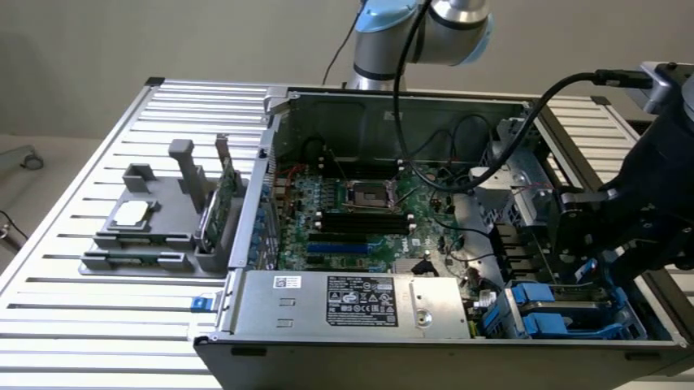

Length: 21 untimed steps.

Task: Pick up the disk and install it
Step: 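Insert the first disk wire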

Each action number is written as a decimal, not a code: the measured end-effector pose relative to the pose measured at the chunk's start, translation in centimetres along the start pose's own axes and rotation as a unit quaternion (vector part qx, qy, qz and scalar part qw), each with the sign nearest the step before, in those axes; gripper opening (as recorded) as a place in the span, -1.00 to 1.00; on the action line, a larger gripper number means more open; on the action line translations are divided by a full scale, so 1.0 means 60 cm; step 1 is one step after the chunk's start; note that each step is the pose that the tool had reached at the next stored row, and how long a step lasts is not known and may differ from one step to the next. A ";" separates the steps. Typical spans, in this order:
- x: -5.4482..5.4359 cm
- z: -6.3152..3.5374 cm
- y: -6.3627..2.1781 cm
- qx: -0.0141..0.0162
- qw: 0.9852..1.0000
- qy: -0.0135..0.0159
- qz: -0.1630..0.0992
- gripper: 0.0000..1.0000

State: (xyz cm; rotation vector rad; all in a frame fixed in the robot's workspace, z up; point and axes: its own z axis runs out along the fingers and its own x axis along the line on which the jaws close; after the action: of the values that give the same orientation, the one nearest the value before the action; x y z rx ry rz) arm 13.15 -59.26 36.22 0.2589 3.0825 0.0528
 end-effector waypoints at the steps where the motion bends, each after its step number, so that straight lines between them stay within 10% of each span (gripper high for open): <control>1: 0.000 0.000 0.000 0.000 1.000 0.000 0.003 0.08; 21: -0.002 0.011 0.015 0.003 0.998 -0.002 0.068 0.08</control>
State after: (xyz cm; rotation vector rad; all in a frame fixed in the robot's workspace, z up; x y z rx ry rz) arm 13.47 -58.37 35.63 0.4683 3.0562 0.0469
